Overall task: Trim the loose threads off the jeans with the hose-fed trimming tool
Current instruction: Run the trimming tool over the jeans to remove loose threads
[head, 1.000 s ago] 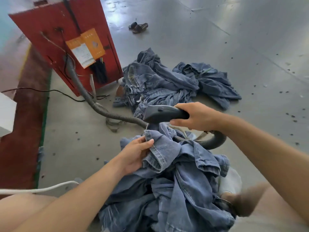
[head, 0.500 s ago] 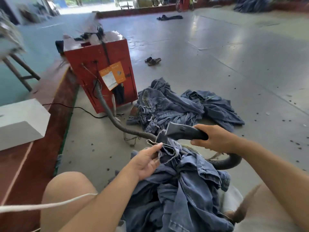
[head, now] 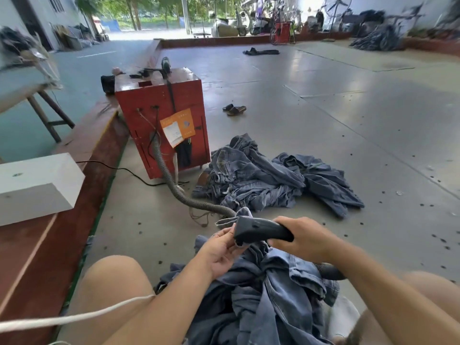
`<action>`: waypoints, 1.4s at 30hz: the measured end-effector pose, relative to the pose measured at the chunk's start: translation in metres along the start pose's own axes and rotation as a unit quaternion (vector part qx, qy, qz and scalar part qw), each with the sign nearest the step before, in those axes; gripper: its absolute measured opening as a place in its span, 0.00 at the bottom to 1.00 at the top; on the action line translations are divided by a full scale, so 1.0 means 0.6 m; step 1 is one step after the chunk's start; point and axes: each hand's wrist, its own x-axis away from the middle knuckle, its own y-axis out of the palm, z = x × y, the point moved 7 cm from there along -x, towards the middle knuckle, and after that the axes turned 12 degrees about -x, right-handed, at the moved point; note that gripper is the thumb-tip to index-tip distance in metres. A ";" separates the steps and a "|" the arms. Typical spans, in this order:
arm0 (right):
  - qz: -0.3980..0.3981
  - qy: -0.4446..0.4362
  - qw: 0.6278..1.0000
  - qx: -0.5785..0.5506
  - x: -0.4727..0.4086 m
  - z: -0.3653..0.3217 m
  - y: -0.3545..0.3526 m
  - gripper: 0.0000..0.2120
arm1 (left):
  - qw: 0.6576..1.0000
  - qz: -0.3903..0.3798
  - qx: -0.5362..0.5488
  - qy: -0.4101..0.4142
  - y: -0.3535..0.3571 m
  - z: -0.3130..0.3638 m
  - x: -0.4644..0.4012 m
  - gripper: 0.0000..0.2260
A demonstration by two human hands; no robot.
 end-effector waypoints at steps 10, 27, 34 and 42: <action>0.050 0.024 0.998 -0.040 0.012 0.029 -0.043 0.09 | 0.998 -0.006 0.066 -0.005 0.007 0.021 -0.019 0.10; 0.139 0.146 0.978 -0.044 -0.025 0.090 -0.019 0.11 | 0.951 0.160 -0.265 0.000 -0.109 0.011 -0.180 0.27; 0.082 0.156 0.984 -0.018 -0.065 0.079 0.003 0.15 | 0.739 0.239 -0.622 0.099 -0.066 0.066 -0.171 0.07; 0.137 0.174 0.971 -0.094 -0.057 0.079 -0.042 0.15 | 1.000 0.002 -0.012 0.017 0.014 -0.013 -0.113 0.06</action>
